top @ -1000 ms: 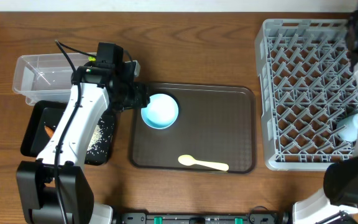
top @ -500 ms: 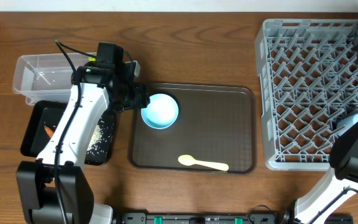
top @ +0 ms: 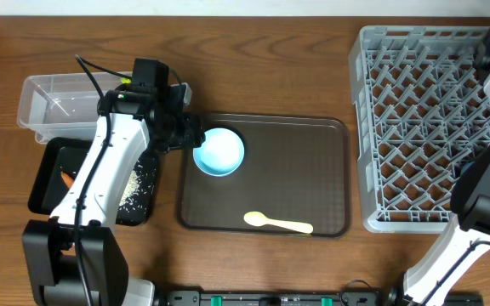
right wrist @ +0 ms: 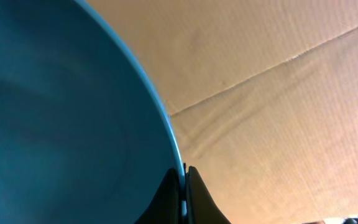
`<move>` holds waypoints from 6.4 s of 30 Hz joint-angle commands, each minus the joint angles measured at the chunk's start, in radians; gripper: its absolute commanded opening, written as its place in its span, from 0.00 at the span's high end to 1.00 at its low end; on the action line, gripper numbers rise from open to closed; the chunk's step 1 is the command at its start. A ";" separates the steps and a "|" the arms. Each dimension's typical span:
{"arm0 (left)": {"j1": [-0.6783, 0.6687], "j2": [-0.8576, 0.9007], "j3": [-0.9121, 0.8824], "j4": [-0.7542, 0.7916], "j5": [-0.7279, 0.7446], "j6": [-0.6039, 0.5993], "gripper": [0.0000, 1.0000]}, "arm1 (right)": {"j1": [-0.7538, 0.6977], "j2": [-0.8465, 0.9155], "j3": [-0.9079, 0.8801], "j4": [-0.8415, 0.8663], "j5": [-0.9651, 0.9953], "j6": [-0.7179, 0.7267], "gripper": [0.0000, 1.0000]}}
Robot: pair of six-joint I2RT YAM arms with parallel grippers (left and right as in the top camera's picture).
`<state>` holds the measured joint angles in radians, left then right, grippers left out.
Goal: Sort waste into correct bins and load items into the dishwasher rack
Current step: 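Lower the teal plate upright into the rack and open the gripper, then reach the right gripper to the light-blue bowl rim and grasp it, then carry the light-blue bowl into the dish rack and release it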
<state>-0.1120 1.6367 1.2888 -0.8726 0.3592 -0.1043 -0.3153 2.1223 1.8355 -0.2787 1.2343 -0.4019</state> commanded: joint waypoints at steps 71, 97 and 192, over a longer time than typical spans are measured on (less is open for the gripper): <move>0.293 -0.233 -0.003 -0.174 -0.270 -0.134 0.42 | 0.939 0.050 0.013 -0.545 -1.395 0.432 0.29; 0.293 -0.233 -0.003 -0.171 -0.270 -0.134 0.41 | 1.003 0.152 0.013 -0.605 -1.298 0.499 0.97; 0.293 -0.233 -0.003 -0.158 -0.263 -0.134 0.40 | 0.531 0.172 0.017 -0.220 0.199 0.061 0.43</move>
<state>0.1768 1.4040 1.2888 -1.0283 0.1013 -0.2329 0.1867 2.2974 1.8465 -0.4973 1.3827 -0.3641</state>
